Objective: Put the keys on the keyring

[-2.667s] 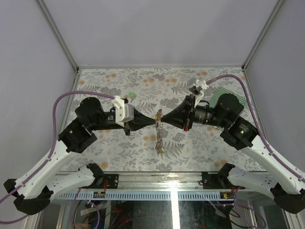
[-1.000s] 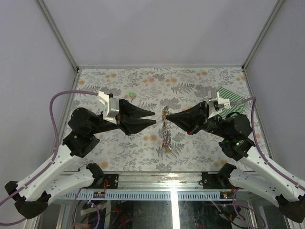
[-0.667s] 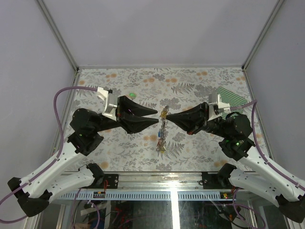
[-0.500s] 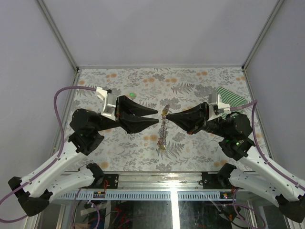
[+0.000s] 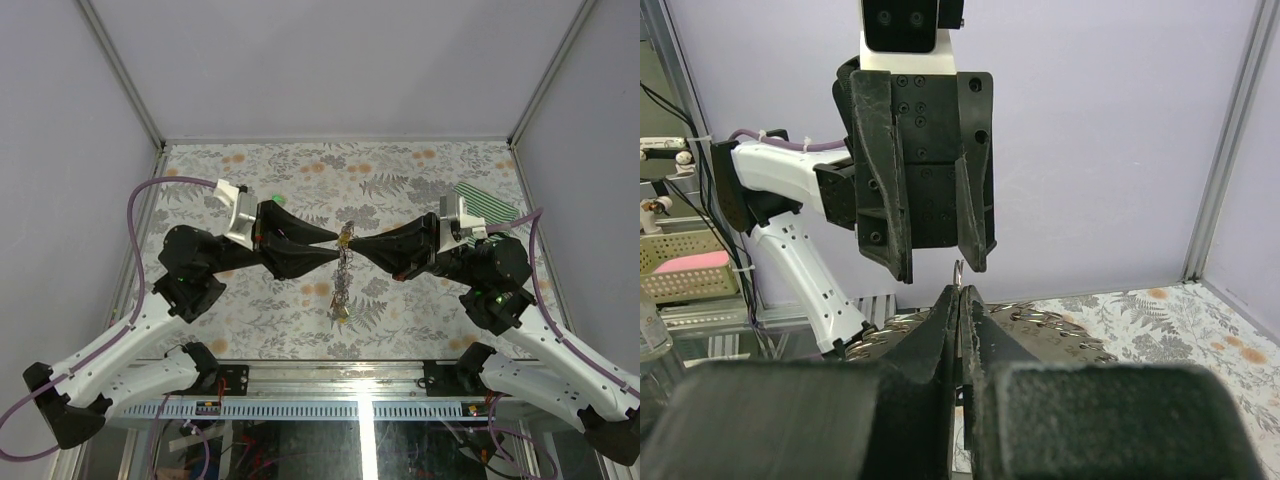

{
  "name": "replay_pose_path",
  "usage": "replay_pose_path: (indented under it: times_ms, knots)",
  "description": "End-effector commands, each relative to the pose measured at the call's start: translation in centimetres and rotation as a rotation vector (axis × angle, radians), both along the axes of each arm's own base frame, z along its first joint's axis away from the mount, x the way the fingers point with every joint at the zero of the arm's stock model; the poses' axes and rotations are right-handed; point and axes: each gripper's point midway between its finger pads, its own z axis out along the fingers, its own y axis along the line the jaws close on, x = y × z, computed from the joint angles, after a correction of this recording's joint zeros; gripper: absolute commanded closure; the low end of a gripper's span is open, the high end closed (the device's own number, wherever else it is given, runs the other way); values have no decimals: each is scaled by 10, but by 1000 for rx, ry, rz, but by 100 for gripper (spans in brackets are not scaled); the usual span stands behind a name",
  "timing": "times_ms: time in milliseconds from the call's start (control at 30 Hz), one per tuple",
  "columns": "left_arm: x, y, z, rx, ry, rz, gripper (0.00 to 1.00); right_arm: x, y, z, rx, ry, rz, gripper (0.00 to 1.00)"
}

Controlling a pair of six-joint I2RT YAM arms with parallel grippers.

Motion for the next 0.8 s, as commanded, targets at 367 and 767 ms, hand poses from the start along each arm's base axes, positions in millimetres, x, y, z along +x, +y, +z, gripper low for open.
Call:
replay_pose_path:
  times_ms: [367,767]
  knots:
    - [0,-7,5,-22,-25,-20,70,-17,-15,53,123,-138,7,100]
    - [-2,-9,8,-19,-33,-39,83,-16,-12,50,115,-134,11,100]
